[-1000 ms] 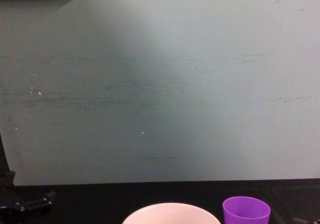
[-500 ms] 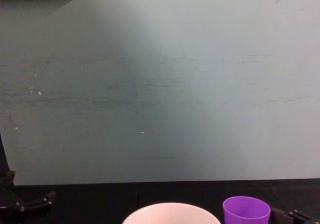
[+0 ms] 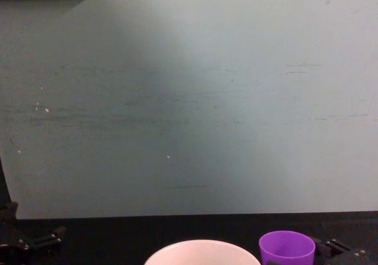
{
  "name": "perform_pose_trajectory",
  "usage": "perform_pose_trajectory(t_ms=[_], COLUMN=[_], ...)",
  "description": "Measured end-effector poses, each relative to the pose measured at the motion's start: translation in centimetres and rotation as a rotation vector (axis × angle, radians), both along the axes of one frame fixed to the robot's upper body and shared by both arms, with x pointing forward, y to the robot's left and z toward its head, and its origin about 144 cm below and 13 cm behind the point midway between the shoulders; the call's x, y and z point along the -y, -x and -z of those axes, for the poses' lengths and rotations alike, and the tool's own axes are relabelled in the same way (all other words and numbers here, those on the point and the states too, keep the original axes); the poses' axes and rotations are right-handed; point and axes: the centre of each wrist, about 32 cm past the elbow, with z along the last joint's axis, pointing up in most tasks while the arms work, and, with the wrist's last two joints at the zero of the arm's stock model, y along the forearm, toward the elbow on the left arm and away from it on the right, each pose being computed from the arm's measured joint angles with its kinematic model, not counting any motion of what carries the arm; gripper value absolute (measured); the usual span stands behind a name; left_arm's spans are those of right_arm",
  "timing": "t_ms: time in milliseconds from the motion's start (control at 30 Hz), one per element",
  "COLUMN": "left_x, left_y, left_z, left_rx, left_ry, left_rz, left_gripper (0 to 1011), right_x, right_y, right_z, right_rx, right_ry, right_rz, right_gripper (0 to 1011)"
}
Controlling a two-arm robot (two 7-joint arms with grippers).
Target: Pick up the cup and pour the mung beans from the cup into the bowl.
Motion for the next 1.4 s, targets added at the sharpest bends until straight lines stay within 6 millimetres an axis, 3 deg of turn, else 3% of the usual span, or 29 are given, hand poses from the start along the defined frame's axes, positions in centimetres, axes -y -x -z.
perform_pose_trajectory(t_ms=[900,1167,1233,1400], left_x=[0.0,0.0,0.0,0.0], left_y=[0.0,0.0,0.0,0.0], left_z=[0.0,0.0,0.0,0.0], left_rx=[0.0,0.0,0.0,0.0], left_ry=[0.0,0.0,0.0,0.0], left_rz=[0.0,0.0,0.0,0.0], left_gripper=[1000,1000,1000,1000], right_x=[-0.23,-0.24,-0.24,-0.24], right_y=[-0.32,-0.31,-0.31,-0.31], right_z=[0.26,0.24,0.23,0.22], right_rx=[0.0,0.0,0.0,0.0], right_ry=[0.0,0.0,0.0,0.0], right_rz=[0.011,0.01,0.01,0.01], right_gripper=[1003,863,784,751])
